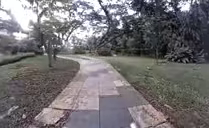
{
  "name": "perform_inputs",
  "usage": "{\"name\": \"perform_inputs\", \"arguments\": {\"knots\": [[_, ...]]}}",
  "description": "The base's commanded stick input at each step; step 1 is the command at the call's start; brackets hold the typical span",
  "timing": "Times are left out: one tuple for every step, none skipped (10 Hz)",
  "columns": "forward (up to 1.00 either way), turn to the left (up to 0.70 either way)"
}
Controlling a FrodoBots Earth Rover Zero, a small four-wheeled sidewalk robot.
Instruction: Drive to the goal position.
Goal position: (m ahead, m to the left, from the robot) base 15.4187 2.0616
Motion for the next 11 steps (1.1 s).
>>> {"name": "perform_inputs", "arguments": {"knots": [[0.7, 0.0], [0.7, 0.0], [0.7, 0.0], [0.7, 0.0], [0.7, 0.0], [0.7, 0.0], [0.7, 0.0], [0.7, 0.0], [0.7, 0.0], [0.7, 0.0], [0.7, 0.0]]}}
